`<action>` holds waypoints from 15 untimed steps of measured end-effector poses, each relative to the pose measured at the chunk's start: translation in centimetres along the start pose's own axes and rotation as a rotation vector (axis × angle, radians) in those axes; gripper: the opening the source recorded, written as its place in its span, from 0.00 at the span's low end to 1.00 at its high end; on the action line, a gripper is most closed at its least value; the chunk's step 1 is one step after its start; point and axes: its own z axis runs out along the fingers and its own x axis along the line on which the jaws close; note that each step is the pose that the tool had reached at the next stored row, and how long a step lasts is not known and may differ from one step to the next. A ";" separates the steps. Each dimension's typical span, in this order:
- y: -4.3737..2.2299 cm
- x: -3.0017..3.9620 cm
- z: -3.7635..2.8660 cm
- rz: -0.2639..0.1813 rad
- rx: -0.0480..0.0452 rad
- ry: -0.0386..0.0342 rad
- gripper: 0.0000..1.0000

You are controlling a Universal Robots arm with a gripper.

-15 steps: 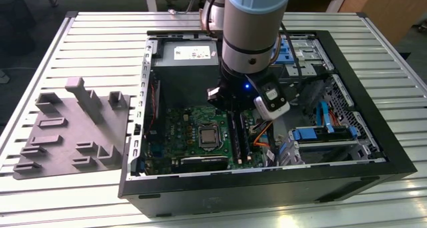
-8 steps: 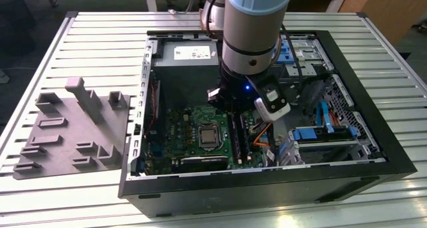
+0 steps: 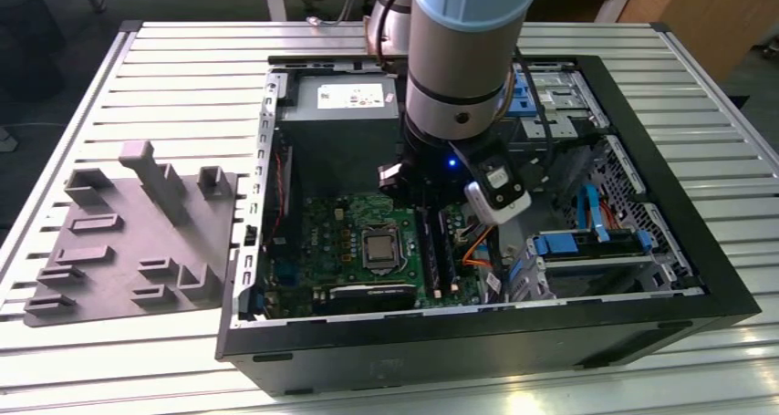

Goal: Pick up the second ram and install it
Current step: 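Press down the second ram until it locks into place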

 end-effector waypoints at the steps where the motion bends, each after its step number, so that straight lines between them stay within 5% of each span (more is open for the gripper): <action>1: -0.06 0.00 0.00 0.000 0.0000 0.0000 0.11; 15: -0.64 -0.01 -0.02 0.000 0.0000 0.0000 0.11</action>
